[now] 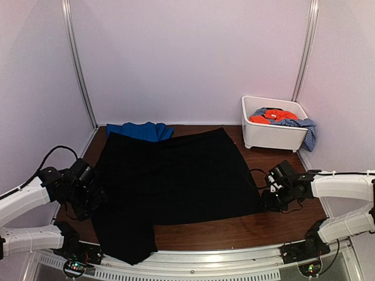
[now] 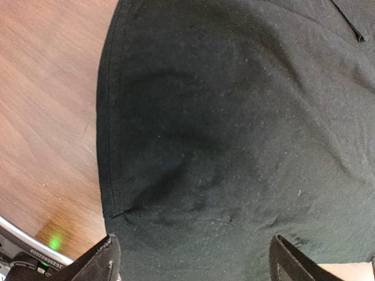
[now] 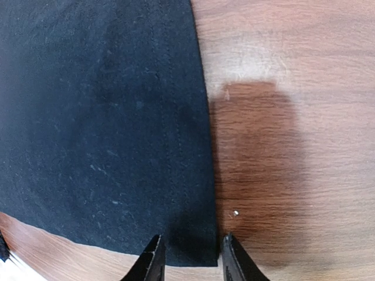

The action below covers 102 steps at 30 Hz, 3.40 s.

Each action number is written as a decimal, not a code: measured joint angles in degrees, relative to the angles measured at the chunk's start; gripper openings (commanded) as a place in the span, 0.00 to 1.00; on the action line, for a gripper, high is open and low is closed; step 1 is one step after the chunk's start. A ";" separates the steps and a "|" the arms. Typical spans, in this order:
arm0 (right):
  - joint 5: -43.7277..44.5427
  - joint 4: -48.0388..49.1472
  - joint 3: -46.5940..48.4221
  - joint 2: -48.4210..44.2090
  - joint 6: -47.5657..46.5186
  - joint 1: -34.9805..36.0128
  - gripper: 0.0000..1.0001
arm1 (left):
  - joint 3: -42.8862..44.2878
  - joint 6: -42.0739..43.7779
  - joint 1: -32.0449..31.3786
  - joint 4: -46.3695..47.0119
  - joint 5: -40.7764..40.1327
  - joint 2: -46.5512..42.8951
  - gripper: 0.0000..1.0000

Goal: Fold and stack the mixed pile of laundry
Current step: Adjust the flattened T-shirt at the center of the board, then pick up the flattened T-shirt from the center of the board, then fold the flattened T-shirt at the center of the board.

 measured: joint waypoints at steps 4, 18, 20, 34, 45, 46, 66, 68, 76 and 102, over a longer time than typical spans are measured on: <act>-1.16 0.70 -0.22 0.28 0.96 0.02 0.27 | -0.13 -1.49 0.00 -0.09 0.02 -0.17 0.89; -0.17 -5.09 -0.35 -3.10 3.91 1.64 0.41 | -1.29 -4.17 0.00 -2.01 0.50 0.11 0.89; 1.01 -6.71 -0.35 -3.65 4.28 1.99 0.39 | -1.29 -4.33 0.00 -2.01 0.44 0.31 0.90; 6.47 -7.45 3.87 2.95 7.15 5.42 0.37 | -1.29 -4.22 0.00 -1.64 0.22 1.90 0.90; 10.58 -8.76 8.92 10.32 7.02 9.55 0.01 | -2.16 -3.96 0.00 -1.20 0.39 2.32 0.90; 10.78 -8.76 9.16 10.75 7.61 9.90 0.00 | -2.45 -3.98 0.00 -1.20 0.50 2.32 0.90; 11.47 -10.62 11.02 10.78 7.56 10.40 0.00 | -7.74 -6.08 -6.12 1.07 5.68 8.44 0.56; 11.47 -10.60 11.02 10.78 7.54 10.40 0.00 | -7.96 -6.36 -6.14 1.16 5.95 8.76 0.52; 11.45 -10.49 11.02 10.78 7.10 10.38 0.00 | -8.57 -7.54 -6.14 0.33 6.23 8.72 0.07; 12.15 -14.62 13.64 -5.27 6.71 6.56 0.00 | 10.56 -7.23 -6.21 -13.94 -4.26 -2.10 0.00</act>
